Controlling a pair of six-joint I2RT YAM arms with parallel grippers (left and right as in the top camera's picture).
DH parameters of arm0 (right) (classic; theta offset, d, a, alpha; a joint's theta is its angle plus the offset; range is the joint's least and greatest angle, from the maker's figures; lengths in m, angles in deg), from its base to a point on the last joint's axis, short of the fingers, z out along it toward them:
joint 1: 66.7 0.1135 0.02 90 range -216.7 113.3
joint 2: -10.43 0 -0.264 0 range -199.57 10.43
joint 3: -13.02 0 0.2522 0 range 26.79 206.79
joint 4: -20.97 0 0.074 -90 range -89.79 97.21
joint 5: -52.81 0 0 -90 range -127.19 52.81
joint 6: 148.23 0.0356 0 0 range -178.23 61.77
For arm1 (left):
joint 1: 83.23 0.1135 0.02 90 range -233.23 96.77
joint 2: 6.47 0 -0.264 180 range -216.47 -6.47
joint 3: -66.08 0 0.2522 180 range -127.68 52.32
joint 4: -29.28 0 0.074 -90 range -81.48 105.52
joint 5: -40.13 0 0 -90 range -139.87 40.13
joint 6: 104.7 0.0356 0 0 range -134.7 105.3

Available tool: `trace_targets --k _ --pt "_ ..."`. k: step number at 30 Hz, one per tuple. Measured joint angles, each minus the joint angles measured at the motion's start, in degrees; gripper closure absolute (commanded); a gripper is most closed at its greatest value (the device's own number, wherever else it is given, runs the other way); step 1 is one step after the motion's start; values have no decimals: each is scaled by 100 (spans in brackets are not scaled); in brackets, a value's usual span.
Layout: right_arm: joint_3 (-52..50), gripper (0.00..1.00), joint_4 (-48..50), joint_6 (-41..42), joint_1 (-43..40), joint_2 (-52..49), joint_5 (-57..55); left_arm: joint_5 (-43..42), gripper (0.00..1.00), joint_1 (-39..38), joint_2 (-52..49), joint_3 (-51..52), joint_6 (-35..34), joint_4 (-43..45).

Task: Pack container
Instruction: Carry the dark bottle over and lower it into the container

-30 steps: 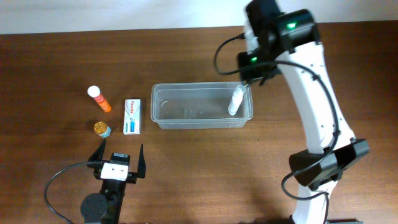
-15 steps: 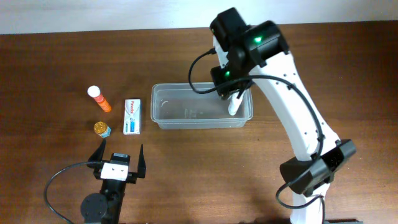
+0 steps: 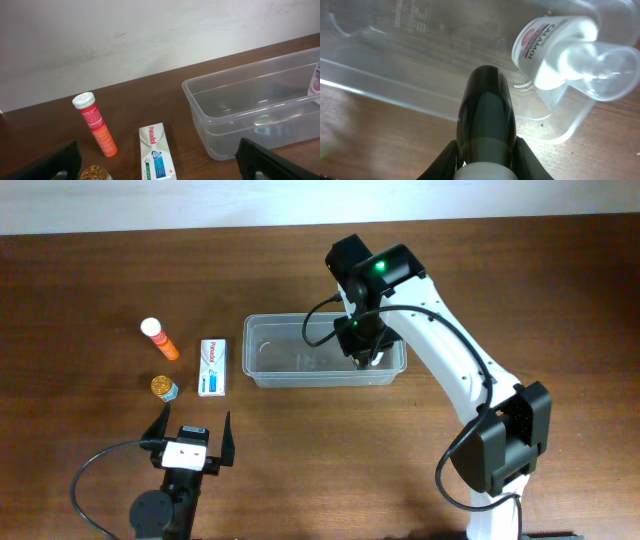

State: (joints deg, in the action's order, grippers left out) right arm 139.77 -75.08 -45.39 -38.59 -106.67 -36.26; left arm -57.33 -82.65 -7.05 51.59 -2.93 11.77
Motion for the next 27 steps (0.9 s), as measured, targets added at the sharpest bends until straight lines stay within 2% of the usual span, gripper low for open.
trace_targets --k 12,27 --pt "-901 76 859 737 0 0 -282 0 1 0 0 0 0 0" --pt "-1123 76 1233 1318 0 0 -485 0 0 0 0 0 -2 0"
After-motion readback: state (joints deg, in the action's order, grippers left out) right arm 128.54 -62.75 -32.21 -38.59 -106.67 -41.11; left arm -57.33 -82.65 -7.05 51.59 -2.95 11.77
